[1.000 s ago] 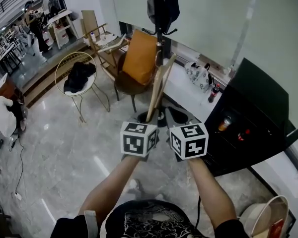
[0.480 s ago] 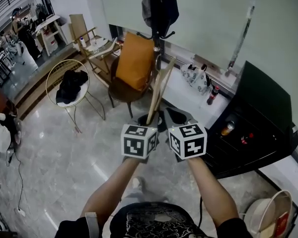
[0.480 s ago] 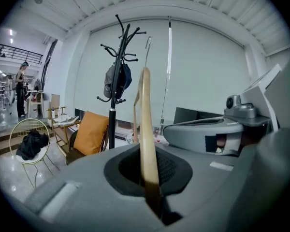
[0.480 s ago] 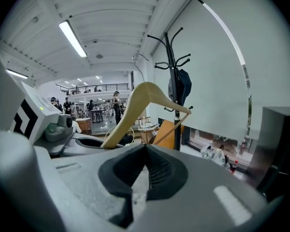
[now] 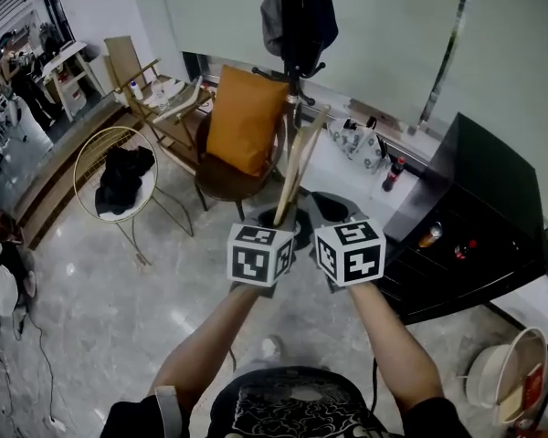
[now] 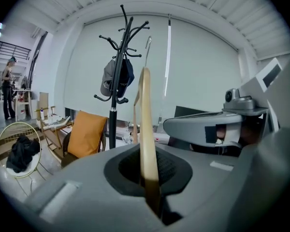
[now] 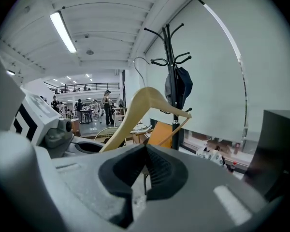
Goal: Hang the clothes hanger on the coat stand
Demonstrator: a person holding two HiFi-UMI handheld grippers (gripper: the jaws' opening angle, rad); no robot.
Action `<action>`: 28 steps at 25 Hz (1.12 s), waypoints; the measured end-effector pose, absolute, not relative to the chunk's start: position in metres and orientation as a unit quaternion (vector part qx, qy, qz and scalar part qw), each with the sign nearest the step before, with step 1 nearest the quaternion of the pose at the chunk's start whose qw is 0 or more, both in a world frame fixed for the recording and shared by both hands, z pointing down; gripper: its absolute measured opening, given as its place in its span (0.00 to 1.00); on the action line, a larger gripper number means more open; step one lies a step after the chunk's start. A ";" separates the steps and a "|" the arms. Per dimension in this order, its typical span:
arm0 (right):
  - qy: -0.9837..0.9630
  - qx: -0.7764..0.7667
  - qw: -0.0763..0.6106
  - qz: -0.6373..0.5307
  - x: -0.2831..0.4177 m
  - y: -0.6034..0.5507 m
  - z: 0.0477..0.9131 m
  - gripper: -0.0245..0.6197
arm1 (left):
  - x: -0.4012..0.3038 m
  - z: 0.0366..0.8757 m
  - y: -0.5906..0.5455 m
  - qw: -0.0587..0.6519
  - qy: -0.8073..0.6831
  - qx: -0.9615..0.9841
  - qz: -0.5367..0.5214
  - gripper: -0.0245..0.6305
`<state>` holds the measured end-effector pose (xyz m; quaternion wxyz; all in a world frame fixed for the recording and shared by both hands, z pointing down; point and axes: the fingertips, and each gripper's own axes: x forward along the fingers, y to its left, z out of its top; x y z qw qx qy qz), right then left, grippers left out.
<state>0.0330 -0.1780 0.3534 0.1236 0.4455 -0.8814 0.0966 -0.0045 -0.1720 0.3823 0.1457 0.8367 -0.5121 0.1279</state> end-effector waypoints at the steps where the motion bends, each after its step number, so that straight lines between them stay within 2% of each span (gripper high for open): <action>1: -0.879 0.450 0.123 0.098 0.029 -0.181 0.353 0.04 | -0.009 0.383 -0.175 0.146 -0.507 0.840 0.130 0.04; 28: -0.839 0.521 0.126 0.090 -0.013 -0.244 0.359 0.04 | -0.041 0.418 -0.240 0.174 -0.379 0.898 0.143 0.04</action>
